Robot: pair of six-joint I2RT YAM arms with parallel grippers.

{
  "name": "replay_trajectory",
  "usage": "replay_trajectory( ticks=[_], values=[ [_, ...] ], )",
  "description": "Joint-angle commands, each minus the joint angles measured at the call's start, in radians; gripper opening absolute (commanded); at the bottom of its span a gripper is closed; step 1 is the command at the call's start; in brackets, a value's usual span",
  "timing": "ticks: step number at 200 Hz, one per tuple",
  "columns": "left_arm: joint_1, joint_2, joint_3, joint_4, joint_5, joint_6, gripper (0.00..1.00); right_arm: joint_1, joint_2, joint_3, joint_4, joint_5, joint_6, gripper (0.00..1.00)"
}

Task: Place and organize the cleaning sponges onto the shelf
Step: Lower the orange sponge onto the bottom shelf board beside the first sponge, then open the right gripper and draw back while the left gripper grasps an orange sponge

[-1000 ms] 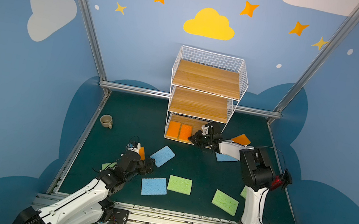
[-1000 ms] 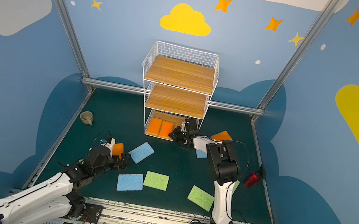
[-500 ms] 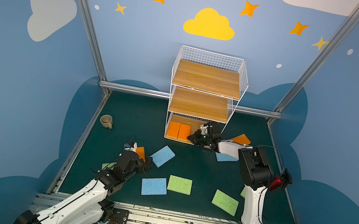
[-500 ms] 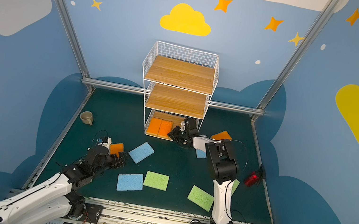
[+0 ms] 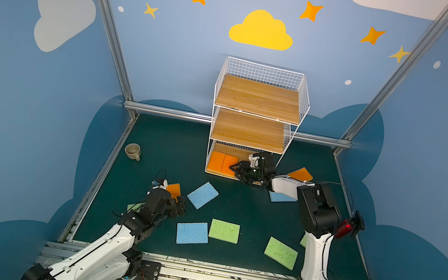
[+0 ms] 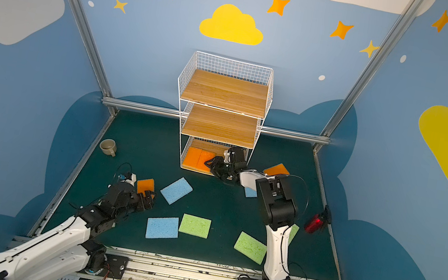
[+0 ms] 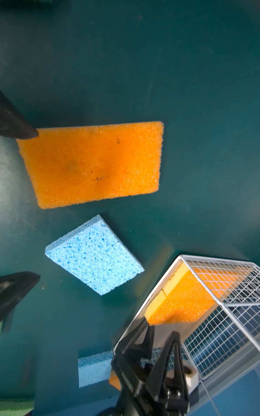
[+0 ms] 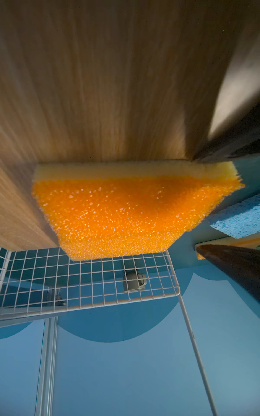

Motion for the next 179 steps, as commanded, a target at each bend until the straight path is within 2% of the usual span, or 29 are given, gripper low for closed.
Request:
replay_trajectory(
  ticks=[1, 21, 81, 108, 131, 179],
  values=[
    [0.019, 0.013, -0.002, -0.05, -0.008, -0.019, 0.8, 0.001, -0.061, -0.038, 0.003, 0.0, -0.022, 0.6],
    [0.033, 0.045, 0.01, -0.069, -0.026, -0.036, 0.74, -0.001, -0.098, -0.071, 0.003, -0.001, -0.033, 0.6],
    [0.053, 0.189, 0.07, -0.099, -0.072, -0.061, 0.76, -0.001, -0.233, -0.219, 0.015, -0.021, -0.071, 0.6],
    [0.054, 0.247, 0.085, -0.073, -0.074, -0.06, 0.72, -0.002, -0.299, -0.28, 0.017, -0.026, -0.082, 0.6],
    [0.057, 0.288, 0.09, -0.048, -0.072, -0.062, 0.63, -0.002, -0.353, -0.328, 0.019, -0.032, -0.088, 0.6],
    [0.059, 0.322, 0.105, -0.03, -0.069, -0.061, 0.32, -0.014, -0.467, -0.418, 0.009, -0.028, -0.101, 0.6]
  ],
)
